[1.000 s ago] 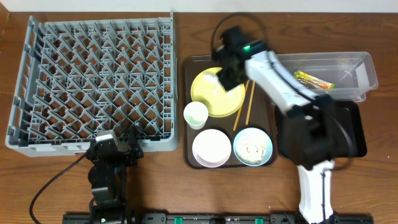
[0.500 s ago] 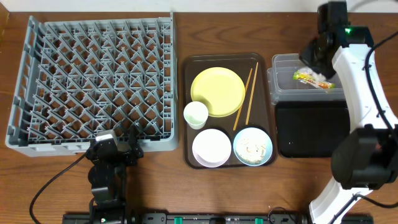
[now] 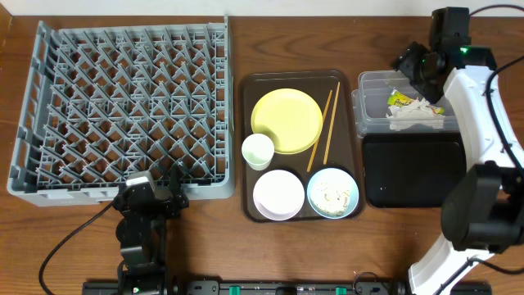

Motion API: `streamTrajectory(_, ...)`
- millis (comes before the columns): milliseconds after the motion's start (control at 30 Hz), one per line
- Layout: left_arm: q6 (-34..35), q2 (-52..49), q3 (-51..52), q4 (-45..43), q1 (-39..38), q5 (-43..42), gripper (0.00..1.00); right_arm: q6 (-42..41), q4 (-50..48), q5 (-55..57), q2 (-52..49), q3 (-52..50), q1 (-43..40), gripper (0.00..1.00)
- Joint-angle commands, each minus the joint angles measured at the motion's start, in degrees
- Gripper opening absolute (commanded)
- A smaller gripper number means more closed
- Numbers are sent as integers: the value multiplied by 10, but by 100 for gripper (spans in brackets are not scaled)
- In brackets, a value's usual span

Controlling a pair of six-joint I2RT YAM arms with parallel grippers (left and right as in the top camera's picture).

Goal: Sort waste into correct bins and load items into the dishwasher
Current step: 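Drop the paper wrappers into the clear bin with right gripper, then grasp the rim of the blue bowl with right gripper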

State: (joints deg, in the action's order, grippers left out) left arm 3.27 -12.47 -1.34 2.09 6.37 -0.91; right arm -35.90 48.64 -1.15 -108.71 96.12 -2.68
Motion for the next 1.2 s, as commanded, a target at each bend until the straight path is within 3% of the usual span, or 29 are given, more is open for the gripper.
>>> streamTrajectory(0,8,2,11,21,2,16,93,161,44,-125,73,18,26,83)
streamTrajectory(133,8,2,11,21,2,16,93,226,147,-137,102,18,94,78)
streamTrajectory(167,8,2,11,21,2,16,93,251,187,-132,102,16,130,82)
streamTrajectory(300,8,2,11,21,2,16,93,196,243,-59,101,-35,239,81)
streamTrajectory(400,8,2,11,21,2,16,93,104,212,-25,101,-111,303,74)
streamTrajectory(600,8,2,11,21,2,16,93,40,104,10,101,-235,365,61)
streamTrajectory(733,8,2,11,21,2,16,93,40,37,14,101,-296,373,56)
streamTrajectory(1033,8,2,11,21,2,16,93,49,-11,45,101,-332,372,54)
streamTrajectory(1167,8,2,11,21,2,16,93,64,-5,52,87,-332,373,42)
